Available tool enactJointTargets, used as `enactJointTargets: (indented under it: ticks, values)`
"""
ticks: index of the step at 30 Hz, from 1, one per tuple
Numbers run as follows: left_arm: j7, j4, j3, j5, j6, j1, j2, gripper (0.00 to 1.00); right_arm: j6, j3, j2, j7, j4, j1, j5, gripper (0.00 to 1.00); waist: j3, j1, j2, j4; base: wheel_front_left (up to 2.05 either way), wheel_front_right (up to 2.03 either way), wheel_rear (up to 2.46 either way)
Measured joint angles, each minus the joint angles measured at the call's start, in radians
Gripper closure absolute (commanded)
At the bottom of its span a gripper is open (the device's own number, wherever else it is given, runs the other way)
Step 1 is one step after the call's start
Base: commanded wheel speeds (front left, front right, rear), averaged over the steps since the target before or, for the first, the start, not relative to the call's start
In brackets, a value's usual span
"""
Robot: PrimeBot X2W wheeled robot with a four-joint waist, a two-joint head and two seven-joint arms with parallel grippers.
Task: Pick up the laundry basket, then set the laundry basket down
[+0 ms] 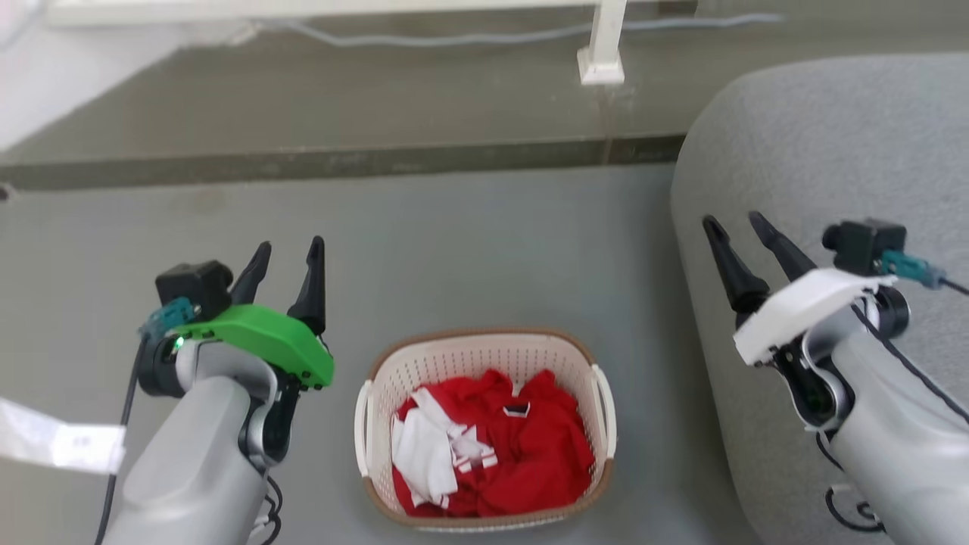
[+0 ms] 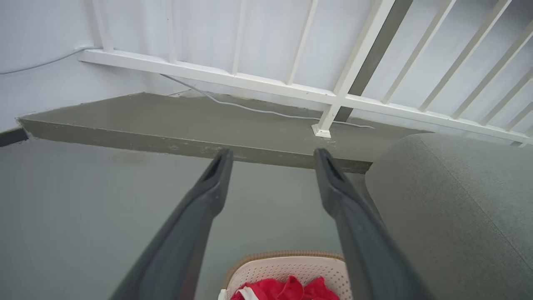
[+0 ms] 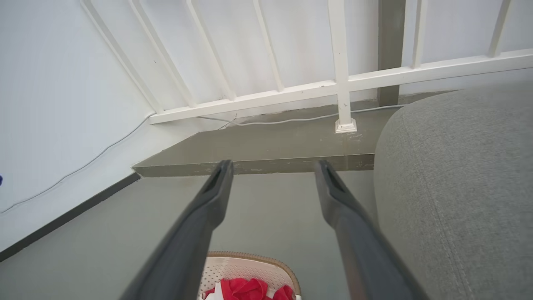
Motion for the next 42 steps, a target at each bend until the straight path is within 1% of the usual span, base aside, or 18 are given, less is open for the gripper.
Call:
enactJointTargets:
  ticks: [4,13,16,17,20,22,28,35,42]
  values:
    - [0.000,-0.078,0.058,0.036,0.015,0.058,0.001,0.00,-0.016,-0.041,-0.001,0.000,-0.036,0.053,-0.038,0.00,-0.044,0.0000,0.0000,-0.003,0.00,0.00,0.00]
    - [0.000,-0.205,0.111,0.130,0.026,0.183,-0.006,0.00,-0.064,-0.132,-0.002,0.000,-0.137,0.136,-0.142,0.00,-0.094,0.0000,0.0000,-0.003,0.00,0.00,0.00]
    - [0.000,-0.236,0.129,0.152,0.026,0.213,-0.006,0.00,-0.069,-0.156,0.000,-0.001,-0.159,0.168,-0.159,0.00,-0.096,0.0001,0.0000,-0.001,0.00,0.00,0.00]
    - [0.000,-0.244,0.136,0.167,0.027,0.225,-0.006,0.00,-0.076,-0.163,0.001,-0.001,-0.165,0.179,-0.165,0.00,-0.097,0.0000,0.0000,-0.001,0.00,0.00,0.00]
    - [0.000,-0.264,0.149,0.186,0.030,0.257,-0.009,0.00,-0.077,-0.186,0.007,-0.001,-0.185,0.206,-0.189,0.00,-0.096,0.0001,0.0000,0.001,0.00,0.00,0.00]
    - [0.000,-0.273,0.157,0.193,0.033,0.274,-0.012,0.00,-0.085,-0.200,0.015,-0.001,-0.198,0.219,-0.198,0.00,-0.096,0.0001,0.0000,0.003,0.00,0.00,0.00]
    - [0.000,-0.302,0.178,0.234,0.033,0.313,-0.027,0.00,-0.085,-0.230,0.032,-0.001,-0.234,0.246,-0.230,0.00,-0.095,0.0000,0.0000,0.007,0.00,0.00,0.00]
    - [0.000,-0.328,0.203,0.251,0.029,0.346,-0.037,0.00,-0.082,-0.253,0.049,-0.001,-0.254,0.282,-0.263,0.00,-0.095,0.0001,0.0000,0.009,0.00,0.00,0.00]
    - [0.000,-0.342,0.218,0.261,0.019,0.370,-0.045,0.00,-0.064,-0.270,0.060,-0.001,-0.266,0.300,-0.287,0.00,-0.094,0.0001,0.0000,0.008,0.00,0.00,0.00]
